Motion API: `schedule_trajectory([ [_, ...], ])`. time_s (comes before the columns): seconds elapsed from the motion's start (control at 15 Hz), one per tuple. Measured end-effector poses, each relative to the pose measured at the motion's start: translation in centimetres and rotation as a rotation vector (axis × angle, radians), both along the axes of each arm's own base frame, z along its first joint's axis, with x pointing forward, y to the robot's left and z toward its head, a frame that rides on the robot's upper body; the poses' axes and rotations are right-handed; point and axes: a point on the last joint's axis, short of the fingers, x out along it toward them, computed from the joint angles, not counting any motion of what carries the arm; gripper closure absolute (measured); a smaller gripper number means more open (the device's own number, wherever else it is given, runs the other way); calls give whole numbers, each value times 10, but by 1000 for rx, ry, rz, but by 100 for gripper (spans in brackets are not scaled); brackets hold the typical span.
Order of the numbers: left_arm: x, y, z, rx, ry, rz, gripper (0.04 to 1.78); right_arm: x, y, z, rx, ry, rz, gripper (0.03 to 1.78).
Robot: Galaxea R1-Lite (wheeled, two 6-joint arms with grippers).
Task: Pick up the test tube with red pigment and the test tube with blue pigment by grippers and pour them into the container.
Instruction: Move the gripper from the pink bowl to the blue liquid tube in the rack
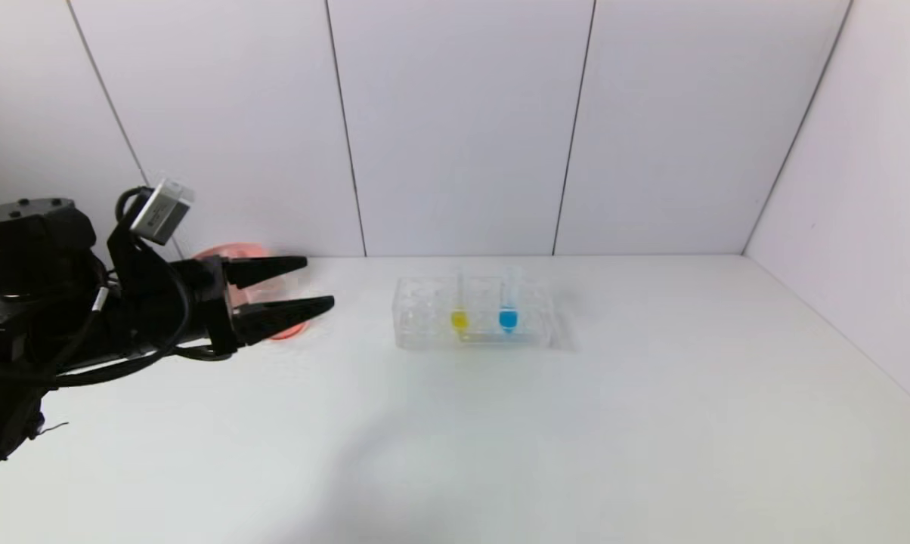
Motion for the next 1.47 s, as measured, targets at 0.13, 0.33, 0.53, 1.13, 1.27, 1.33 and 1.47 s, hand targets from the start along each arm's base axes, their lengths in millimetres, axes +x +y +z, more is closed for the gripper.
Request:
schedule_trajectory([
  [0.13,-16,-39,-2,7,8,-78,6,0,0,0,0,0,0,4],
  [0.33,-47,-110,-7,39,24,-110,6,0,0,0,0,0,0,4],
  [0.53,-60,-180,-20,96,28,50,6,0,0,0,0,0,0,4],
  [1.13,3,-330,-53,16,-51,887,6,0,0,0,0,0,0,4],
  [1.27,11,-342,-69,22,-52,960,6,0,0,0,0,0,0,4],
  [1.33,14,-346,-76,31,-52,965,6,0,0,0,0,0,0,4],
  [1.47,17,-352,-87,43,-52,965,6,0,0,0,0,0,0,4],
])
